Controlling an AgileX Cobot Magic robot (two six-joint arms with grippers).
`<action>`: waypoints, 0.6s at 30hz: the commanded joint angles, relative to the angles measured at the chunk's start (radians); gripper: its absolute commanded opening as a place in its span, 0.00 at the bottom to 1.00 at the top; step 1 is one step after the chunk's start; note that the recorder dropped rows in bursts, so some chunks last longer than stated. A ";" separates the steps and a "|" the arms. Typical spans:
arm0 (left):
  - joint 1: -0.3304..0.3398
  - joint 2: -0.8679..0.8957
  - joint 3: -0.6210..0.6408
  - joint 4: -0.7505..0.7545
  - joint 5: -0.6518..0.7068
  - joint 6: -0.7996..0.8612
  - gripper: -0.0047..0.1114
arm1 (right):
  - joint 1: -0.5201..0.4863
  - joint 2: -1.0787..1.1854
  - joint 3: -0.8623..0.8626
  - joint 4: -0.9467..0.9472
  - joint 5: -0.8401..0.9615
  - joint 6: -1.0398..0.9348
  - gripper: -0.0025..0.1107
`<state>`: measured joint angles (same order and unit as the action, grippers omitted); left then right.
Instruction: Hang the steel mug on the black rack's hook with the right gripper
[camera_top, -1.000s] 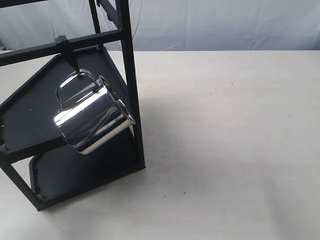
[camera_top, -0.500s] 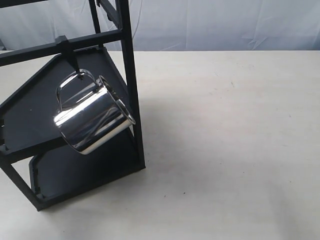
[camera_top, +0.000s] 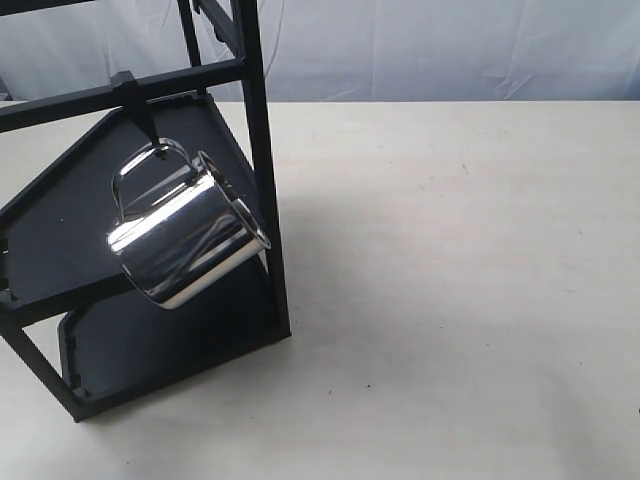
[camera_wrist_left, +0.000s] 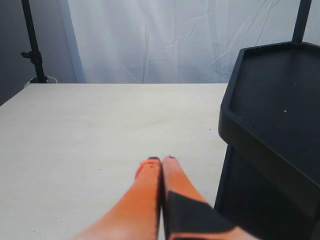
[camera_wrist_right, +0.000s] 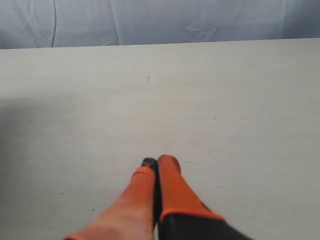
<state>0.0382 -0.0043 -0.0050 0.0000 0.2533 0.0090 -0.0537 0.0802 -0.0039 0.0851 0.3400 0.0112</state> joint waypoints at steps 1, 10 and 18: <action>-0.001 0.004 0.005 -0.007 -0.014 -0.002 0.04 | -0.005 -0.005 0.004 0.018 -0.017 0.001 0.01; -0.001 0.004 0.005 -0.007 -0.014 -0.002 0.04 | -0.005 -0.005 0.004 0.040 -0.017 0.001 0.01; -0.001 0.004 0.005 -0.007 -0.014 -0.002 0.04 | -0.005 -0.005 0.004 0.044 -0.014 0.001 0.01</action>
<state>0.0382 -0.0043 -0.0050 0.0000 0.2533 0.0090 -0.0537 0.0802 -0.0039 0.1287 0.3335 0.0112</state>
